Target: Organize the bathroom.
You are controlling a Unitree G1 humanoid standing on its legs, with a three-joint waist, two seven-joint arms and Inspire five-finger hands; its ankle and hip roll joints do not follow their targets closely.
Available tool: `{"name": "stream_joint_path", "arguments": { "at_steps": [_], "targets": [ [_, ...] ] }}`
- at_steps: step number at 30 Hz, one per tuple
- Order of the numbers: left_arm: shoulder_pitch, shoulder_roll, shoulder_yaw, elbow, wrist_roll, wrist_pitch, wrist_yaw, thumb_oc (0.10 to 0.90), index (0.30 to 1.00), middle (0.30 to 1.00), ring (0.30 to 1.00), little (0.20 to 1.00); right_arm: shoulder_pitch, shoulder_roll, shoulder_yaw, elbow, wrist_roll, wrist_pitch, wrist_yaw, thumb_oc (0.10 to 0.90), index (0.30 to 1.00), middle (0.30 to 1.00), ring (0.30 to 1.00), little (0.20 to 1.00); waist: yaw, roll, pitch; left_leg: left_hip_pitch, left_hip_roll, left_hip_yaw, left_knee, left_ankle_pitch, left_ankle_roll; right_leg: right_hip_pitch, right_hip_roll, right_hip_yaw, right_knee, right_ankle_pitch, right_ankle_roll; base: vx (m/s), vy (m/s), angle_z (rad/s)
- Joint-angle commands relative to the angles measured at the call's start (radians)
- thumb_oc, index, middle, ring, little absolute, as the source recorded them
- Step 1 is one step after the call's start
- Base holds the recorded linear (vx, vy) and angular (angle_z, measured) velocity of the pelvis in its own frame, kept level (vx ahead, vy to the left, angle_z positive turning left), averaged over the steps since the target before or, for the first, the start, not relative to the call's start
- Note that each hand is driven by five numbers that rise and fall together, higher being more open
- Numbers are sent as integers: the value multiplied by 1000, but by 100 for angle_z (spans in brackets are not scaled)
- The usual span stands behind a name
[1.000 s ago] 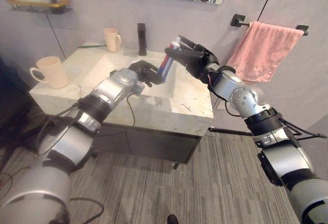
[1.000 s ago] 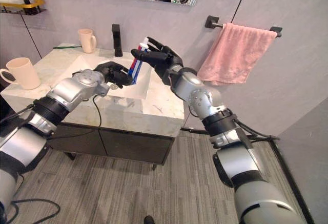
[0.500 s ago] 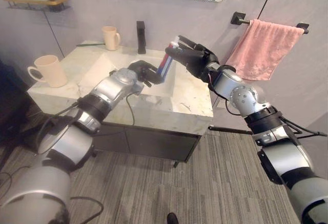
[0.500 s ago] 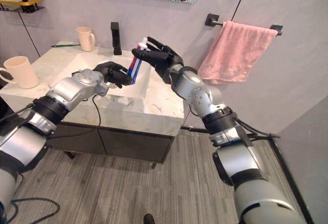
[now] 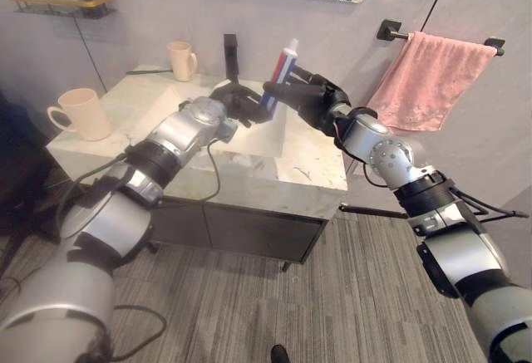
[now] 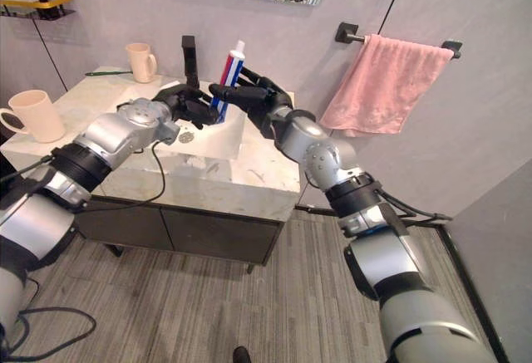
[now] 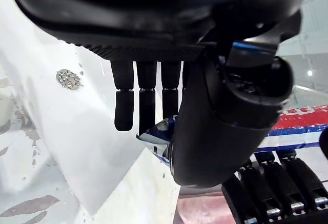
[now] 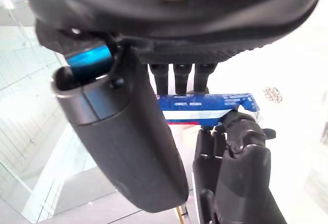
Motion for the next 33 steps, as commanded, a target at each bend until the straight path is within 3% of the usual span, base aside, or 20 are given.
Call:
{"name": "stream_joint_path", "arguments": {
  "at_steps": [1,33],
  "targets": [
    [-191,69,-45,54,-9,-163,50,400,300,300,300,300,-144,-40,-33,100,36,-136,30,800,900,900,900,900,36,54,-190,-56,30,-30,-2,11,-44,45,-45,-98,60,-104,121,0,0,0],
    [-213,84,-84,83,-30,-145,-21,400,300,300,300,300,-207,-68,-11,167,68,-180,47,800,900,900,900,900,40,58,-197,-59,29,-27,-2,15,-46,46,-50,-108,55,-97,126,0,0,0]
  ]
}}
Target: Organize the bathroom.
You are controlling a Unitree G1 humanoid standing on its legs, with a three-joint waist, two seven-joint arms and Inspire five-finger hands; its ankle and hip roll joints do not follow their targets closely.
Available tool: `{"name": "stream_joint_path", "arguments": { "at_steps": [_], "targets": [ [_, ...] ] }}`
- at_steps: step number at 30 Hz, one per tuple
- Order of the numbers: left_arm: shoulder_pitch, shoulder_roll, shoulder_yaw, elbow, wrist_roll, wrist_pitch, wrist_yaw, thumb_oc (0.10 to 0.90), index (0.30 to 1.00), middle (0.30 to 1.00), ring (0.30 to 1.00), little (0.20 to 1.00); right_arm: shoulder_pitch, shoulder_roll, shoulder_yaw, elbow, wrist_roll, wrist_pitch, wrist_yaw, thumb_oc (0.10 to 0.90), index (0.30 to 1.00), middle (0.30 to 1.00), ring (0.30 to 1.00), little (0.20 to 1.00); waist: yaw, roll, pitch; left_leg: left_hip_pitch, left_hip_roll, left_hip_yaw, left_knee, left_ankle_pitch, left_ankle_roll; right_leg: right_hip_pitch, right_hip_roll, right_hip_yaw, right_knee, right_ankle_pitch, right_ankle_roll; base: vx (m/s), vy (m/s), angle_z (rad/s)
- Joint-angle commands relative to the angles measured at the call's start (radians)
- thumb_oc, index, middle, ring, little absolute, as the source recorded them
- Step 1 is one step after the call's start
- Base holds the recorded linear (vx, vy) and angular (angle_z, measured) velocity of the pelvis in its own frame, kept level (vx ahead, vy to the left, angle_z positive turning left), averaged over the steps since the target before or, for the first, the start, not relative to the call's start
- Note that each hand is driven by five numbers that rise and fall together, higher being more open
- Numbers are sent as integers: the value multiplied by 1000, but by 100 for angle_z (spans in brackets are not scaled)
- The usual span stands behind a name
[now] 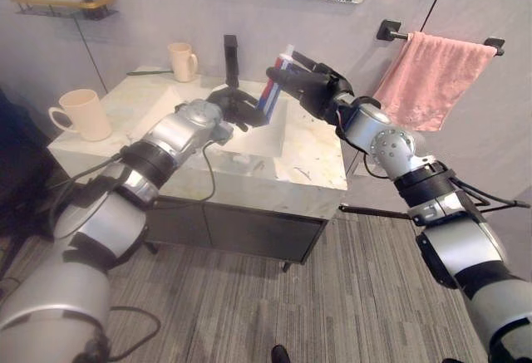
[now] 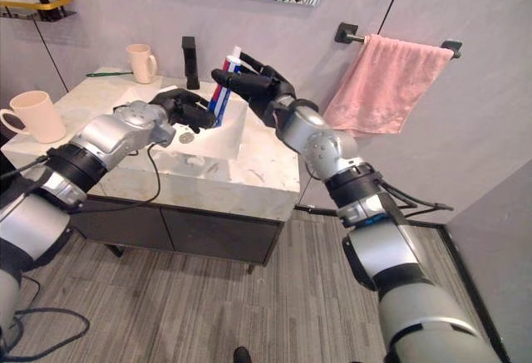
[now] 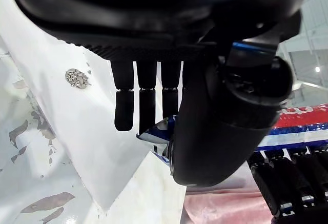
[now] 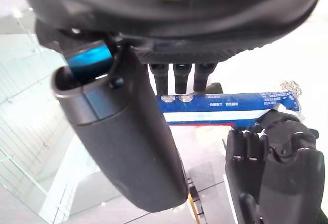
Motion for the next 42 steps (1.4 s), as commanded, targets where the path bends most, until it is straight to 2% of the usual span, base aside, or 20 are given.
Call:
{"name": "stream_joint_path", "arguments": {
  "at_steps": [1,9,10,11,12,13,14,15,16,17,18,27,28,29,30,37,39,42],
  "targets": [
    [-212,57,-47,66,6,-144,22,400,300,300,300,300,-140,-67,-14,85,29,-137,32,800,900,900,900,900,36,56,-196,-59,28,-29,-2,14,-46,47,-50,-106,55,-99,128,0,0,0],
    [-218,65,-55,75,0,-158,19,400,300,300,300,300,-146,-75,-8,109,31,-142,46,800,900,900,900,900,39,55,-197,-60,30,-30,-2,15,-47,49,-52,-109,53,-98,130,0,0,0],
    [-224,67,-59,76,-7,-156,19,400,300,300,300,300,-151,-77,-5,116,33,-143,49,751,827,827,827,827,39,55,-197,-61,30,-30,-2,15,-48,49,-52,-110,53,-98,130,0,0,0],
    [-226,68,-58,79,-5,-156,17,400,300,300,300,300,-153,-78,-4,117,36,-142,51,723,785,785,785,785,39,54,-197,-61,31,-29,-2,16,-48,49,-53,-111,54,-98,130,0,0,0],
    [-226,70,-59,82,-4,-160,13,400,300,300,300,300,-154,-81,-4,117,38,-140,51,599,599,599,599,599,39,55,-197,-61,31,-28,-2,17,-48,48,-53,-112,55,-98,130,0,0,0],
    [-226,70,-59,83,-4,-160,13,400,300,300,300,300,-154,-81,-4,117,38,-140,51,596,594,594,594,594,39,55,-197,-61,31,-28,-2,17,-48,48,-53,-111,55,-98,130,0,0,0],
    [-230,72,-61,88,-8,-164,11,400,300,300,300,300,-156,-83,-2,125,41,-145,59,555,533,533,533,533,39,55,-197,-62,32,-29,-2,17,-49,48,-53,-112,55,-98,130,0,0,0],
    [-230,72,-62,89,-8,-164,11,400,300,300,300,300,-156,-82,-3,126,40,-146,60,543,514,514,514,514,39,55,-198,-62,32,-29,-2,17,-49,48,-53,-112,54,-98,130,0,0,0],
    [-231,74,-64,91,-10,-164,9,400,300,300,300,300,-155,-85,-1,130,40,-150,65,471,406,406,406,406,40,55,-198,-62,32,-29,-2,18,-50,49,-53,-113,55,-98,130,0,0,0],
    [-232,74,-65,92,-11,-164,8,400,300,300,300,300,-156,-85,0,131,41,-151,65,471,406,406,406,406,39,55,-197,-61,32,-29,-2,18,-50,49,-53,-113,55,-98,130,0,0,0],
    [-233,73,-66,94,-11,-164,9,400,300,300,300,300,-161,-85,2,131,45,-152,61,400,300,300,300,300,40,55,-198,-62,32,-29,-2,17,-50,48,-53,-113,55,-98,130,0,0,0],
    [-241,79,-72,103,-22,-162,0,400,300,300,300,300,-171,-93,11,144,64,-151,67,400,300,300,300,300,40,56,-200,-63,33,-30,-2,19,-51,50,-54,-117,55,-98,131,0,0,0],
    [-241,81,-73,103,-25,-160,-3,535,502,502,502,502,-171,-95,11,147,63,-150,71,400,300,300,300,300,40,57,-200,-63,32,-31,-2,19,-52,50,-54,-117,54,-98,131,0,0,0],
    [-241,81,-74,102,-28,-160,3,712,768,768,768,768,-171,-94,12,148,61,-150,71,400,300,300,300,300,40,57,-199,-63,32,-31,-2,19,-51,50,-54,-117,54,-98,131,0,0,0],
    [-241,81,-75,102,-31,-158,6,800,900,900,900,900,-171,-94,12,147,61,-151,69,400,300,300,300,300,40,57,-200,-62,32,-31,-2,19,-51,50,-54,-117,54,-98,131,0,0,0],
    [-235,78,-66,116,-84,-156,-20,800,900,900,900,900,-174,-93,14,164,53,-162,72,400,300,300,300,300,40,56,-201,-61,33,-25,-2,19,-52,50,-55,-120,56,-99,131,0,0,0],
    [-226,83,-64,97,-167,-152,-77,800,900,900,900,900,-175,-109,10,160,60,-162,70,400,300,300,300,300,41,57,-199,-62,34,-23,-2,21,-53,50,-55,-117,55,-98,133,0,0,0],
    [-218,87,-55,72,-209,-148,-79,800,900,900,900,900,-167,-114,4,153,59,-164,67,400,300,300,300,300,43,57,-198,-63,33,-24,-2,22,-53,48,-54,-116,55,-97,133,0,0,0]
  ]
}}
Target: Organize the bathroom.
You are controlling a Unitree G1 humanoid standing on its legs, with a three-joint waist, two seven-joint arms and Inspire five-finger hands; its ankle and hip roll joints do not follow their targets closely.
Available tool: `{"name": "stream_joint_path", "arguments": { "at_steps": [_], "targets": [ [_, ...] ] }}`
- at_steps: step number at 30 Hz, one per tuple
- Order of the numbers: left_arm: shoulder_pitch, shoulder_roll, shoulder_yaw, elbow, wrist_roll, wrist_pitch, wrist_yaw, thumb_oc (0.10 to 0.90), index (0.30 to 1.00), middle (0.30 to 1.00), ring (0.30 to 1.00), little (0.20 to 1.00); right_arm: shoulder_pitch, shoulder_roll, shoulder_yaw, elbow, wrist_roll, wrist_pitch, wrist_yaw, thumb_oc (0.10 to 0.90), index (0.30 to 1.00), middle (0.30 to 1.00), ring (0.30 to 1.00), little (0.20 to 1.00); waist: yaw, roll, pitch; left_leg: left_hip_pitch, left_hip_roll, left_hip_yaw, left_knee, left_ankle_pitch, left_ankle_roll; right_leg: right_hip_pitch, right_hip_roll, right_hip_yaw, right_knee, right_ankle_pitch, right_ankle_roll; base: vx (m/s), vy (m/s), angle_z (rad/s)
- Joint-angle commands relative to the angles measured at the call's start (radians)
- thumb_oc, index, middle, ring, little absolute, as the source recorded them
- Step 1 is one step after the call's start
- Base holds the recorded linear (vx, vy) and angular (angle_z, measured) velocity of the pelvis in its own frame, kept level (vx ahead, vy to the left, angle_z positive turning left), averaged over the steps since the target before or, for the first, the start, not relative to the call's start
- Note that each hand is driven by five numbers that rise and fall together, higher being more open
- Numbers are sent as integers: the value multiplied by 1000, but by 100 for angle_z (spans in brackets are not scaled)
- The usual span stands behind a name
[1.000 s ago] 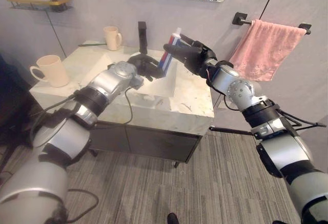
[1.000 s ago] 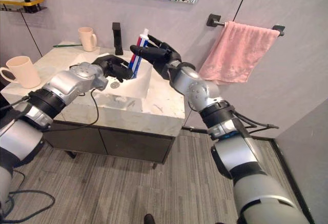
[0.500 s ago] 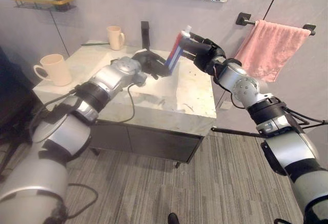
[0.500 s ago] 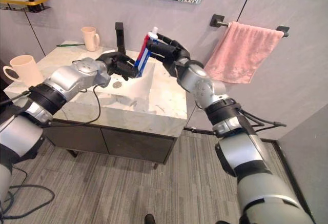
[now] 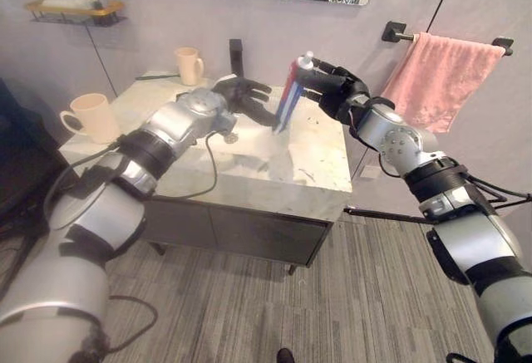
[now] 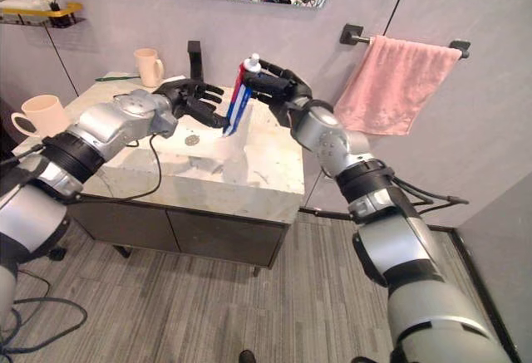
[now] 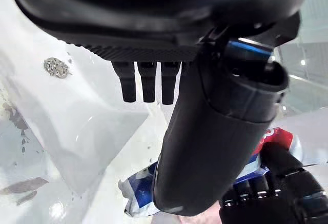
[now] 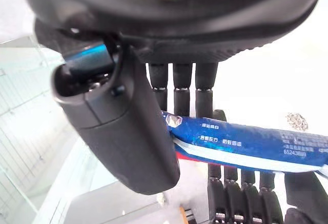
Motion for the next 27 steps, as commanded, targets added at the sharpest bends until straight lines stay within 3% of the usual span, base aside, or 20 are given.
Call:
{"name": "stream_joint_path", "arguments": {
  "at_steps": [1,9,10,12,16,19,21,26,27],
  "targets": [
    [-143,59,-2,35,-88,-123,6,800,900,900,900,900,-130,-40,-66,12,55,-112,49,400,300,300,300,300,24,35,-184,-59,32,-27,-2,21,-54,53,-56,-95,54,-97,134,3,4,-3],
    [-143,97,30,-72,-108,-170,94,800,900,900,900,900,-131,-71,-80,-33,80,-90,-11,400,300,300,300,300,32,33,-181,-55,32,-27,-2,21,-54,57,-57,-103,58,-100,134,0,0,0],
    [-158,119,33,-87,-51,-226,194,800,900,900,900,900,-134,-83,-78,-33,86,-85,-19,400,300,300,300,300,36,31,-183,-55,32,-30,-2,21,-55,57,-57,-104,57,-99,133,0,0,0],
    [-172,152,39,-91,4,-265,291,800,900,900,900,900,-130,-97,-78,-30,90,-84,-18,400,300,300,300,300,43,29,-185,-56,31,-37,-2,20,-55,60,-56,-104,54,-100,131,0,0,0],
    [-213,241,58,-49,95,-257,469,800,900,900,900,900,-137,-134,-70,-6,101,-89,-14,400,300,300,300,300,62,26,-187,-58,29,-57,-2,20,-54,69,-56,-112,50,-101,125,2,0,1],
    [-227,293,69,-8,104,-245,501,800,900,900,900,900,-137,-151,-71,-1,99,-89,-20,400,300,300,300,300,72,25,-185,-59,29,-67,-2,22,-56,74,-56,-117,48,-103,122,6,3,8],
    [-220,353,101,46,22,-241,534,800,900,900,900,900,-129,-172,-77,10,91,-93,-17,400,300,300,300,300,83,25,-183,-61,28,-83,-2,24,-58,77,-54,-121,48,-104,117,9,17,18],
    [-141,382,205,54,-141,-285,559,800,900,900,900,900,-96,-180,-110,-3,66,-94,-18,400,300,300,300,300,93,22,-177,-64,28,-99,-2,26,-59,77,-51,-116,49,-110,111,1,13,14],
    [-89,386,265,38,-176,-310,588,800,900,900,900,900,-74,-178,-128,-19,52,-94,-20,400,300,300,300,300,96,20,-174,-64,27,-105,-2,26,-59,76,-49,-113,50,-112,109,-3,8,23]
  ]
}}
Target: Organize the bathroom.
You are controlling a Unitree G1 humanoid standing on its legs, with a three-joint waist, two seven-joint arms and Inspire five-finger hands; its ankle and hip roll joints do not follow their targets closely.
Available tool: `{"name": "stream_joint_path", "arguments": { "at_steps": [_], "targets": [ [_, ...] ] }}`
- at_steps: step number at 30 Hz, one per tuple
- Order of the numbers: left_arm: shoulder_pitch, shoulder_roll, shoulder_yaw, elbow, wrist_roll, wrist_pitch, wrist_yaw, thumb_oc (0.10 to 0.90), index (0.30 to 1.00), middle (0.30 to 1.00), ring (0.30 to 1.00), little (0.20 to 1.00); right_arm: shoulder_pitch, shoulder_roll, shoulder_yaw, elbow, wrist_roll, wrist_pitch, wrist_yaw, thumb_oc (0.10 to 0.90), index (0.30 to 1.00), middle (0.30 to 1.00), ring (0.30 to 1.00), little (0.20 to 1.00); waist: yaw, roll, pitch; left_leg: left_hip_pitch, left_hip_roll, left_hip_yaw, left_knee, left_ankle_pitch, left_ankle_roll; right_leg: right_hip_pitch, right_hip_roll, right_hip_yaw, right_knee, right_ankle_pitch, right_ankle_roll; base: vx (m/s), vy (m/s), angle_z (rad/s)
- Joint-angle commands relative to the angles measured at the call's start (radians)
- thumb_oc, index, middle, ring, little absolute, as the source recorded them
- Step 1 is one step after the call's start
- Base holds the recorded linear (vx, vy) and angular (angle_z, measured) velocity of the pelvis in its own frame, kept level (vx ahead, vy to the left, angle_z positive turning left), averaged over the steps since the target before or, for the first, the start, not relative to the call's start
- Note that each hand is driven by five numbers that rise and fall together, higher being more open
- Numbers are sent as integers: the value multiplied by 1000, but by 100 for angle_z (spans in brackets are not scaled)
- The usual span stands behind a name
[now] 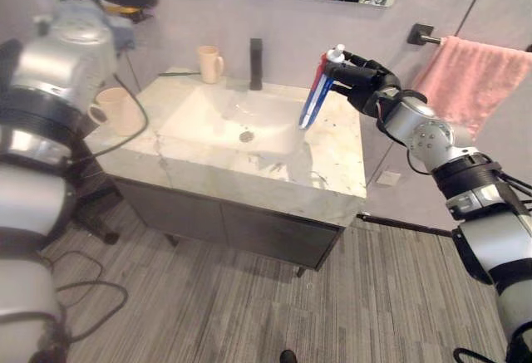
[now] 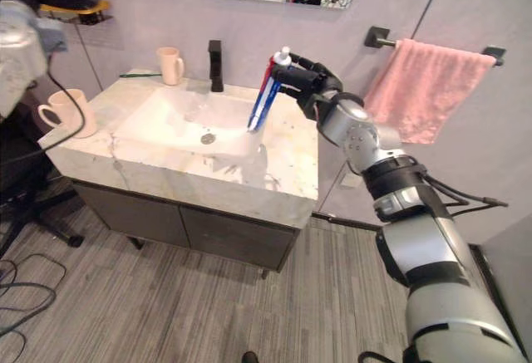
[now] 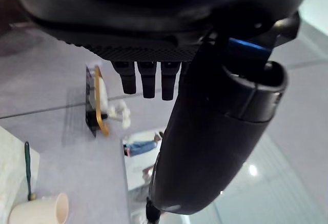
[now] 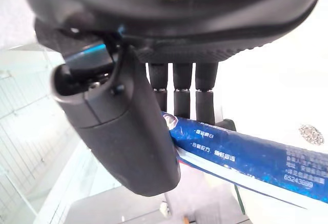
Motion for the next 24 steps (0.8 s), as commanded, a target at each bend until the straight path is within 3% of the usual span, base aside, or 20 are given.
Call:
{"name": "stream_joint_path", "arguments": {
  "at_steps": [1,2,5,7,9,10,11,13,15,17,19,21,24],
  "targets": [
    [39,40,38,-14,-76,-165,47,800,900,900,900,900,-64,-37,-127,-28,4,-102,19,400,300,300,300,300,28,12,-172,-47,16,-48,-2,12,-48,70,-50,-60,51,-112,110,-7,10,18],
    [137,36,146,-50,-103,-196,102,800,900,900,900,900,-17,-36,-170,-71,-19,-94,10,400,300,300,300,300,33,3,-162,-47,16,-56,-2,12,-47,68,-47,-54,54,-115,106,-7,6,10],
    [315,23,318,-135,-73,-216,161,800,900,900,900,900,56,-41,-226,-153,-43,-71,-10,400,300,300,300,300,39,-2,-156,-45,17,-64,-2,10,-46,67,-44,-47,59,-122,100,-12,0,7],
    [509,-12,494,-236,-24,-207,218,800,900,900,900,900,133,-40,-276,-251,-63,-50,-45,400,300,300,300,300,47,-8,-151,-45,18,-73,-2,9,-45,64,-38,-41,64,-128,92,-7,-3,2],
    [590,-33,564,-274,-13,-187,249,800,900,900,900,900,164,-36,-290,-293,-74,-39,-61,400,300,300,300,300,47,-7,-149,-42,18,-76,-2,8,-44,64,-36,-38,67,-131,90,-19,-4,3],
    [762,-107,687,-342,25,-176,245,800,900,900,900,900,235,-30,-337,-374,-92,-25,-81,400,300,300,300,300,54,-13,-141,-44,20,-80,-2,15,-42,60,-30,-35,69,-129,82,-40,-7,6],
    [813,-133,721,-359,37,-168,245,800,900,900,900,900,255,-26,-353,-398,-101,-20,-87,400,300,300,300,300,57,-16,-137,-44,20,-83,-2,15,-42,59,-28,-32,69,-130,81,-47,-9,9],
    [1053,-257,858,-414,99,-139,206,800,900,900,900,900,347,-31,-416,-493,-124,13,-106,400,300,300,300,300,69,-23,-129,-41,21,-96,-2,13,-39,61,-21,-27,71,-136,77,6,2,9],
    [1112,-286,887,-420,150,-111,194,800,900,900,900,900,369,-34,-432,-510,-131,23,-107,400,300,300,300,300,72,-24,-130,-36,21,-106,-2,4,-40,68,-19,-25,71,-145,77,30,11,10],
    [1246,-341,912,-332,241,-71,117,800,900,900,900,900,386,-69,-458,-551,-105,56,-135,400,300,300,300,300,78,-30,-124,-35,20,-110,-2,4,-40,71,-16,-26,68,-145,78,-2,28,11],
    [1279,-355,912,-279,245,-53,80,800,900,900,900,900,382,-86,-458,-556,-83,63,-151,400,300,300,300,300,79,-31,-124,-33,20,-110,-2,3,-39,74,-15,-26,66,-146,79,-8,24,6],
    [1315,-372,902,-180,287,-76,54,800,900,900,900,900,373,-109,-464,-539,-68,74,-143,400,300,300,300,300,81,-33,-123,-33,21,-111,-2,3,-40,74,-14,-27,66,-145,80,-13,17,11],
    [1362,-387,844,76,322,-34,-74,800,900,900,900,900,317,-153,-437,-484,-47,86,-115,400,300,300,300,300,83,-33,-118,-37,21,-111,-2,7,-44,72,-13,-29,64,-140,83,-26,22,19]
  ]
}}
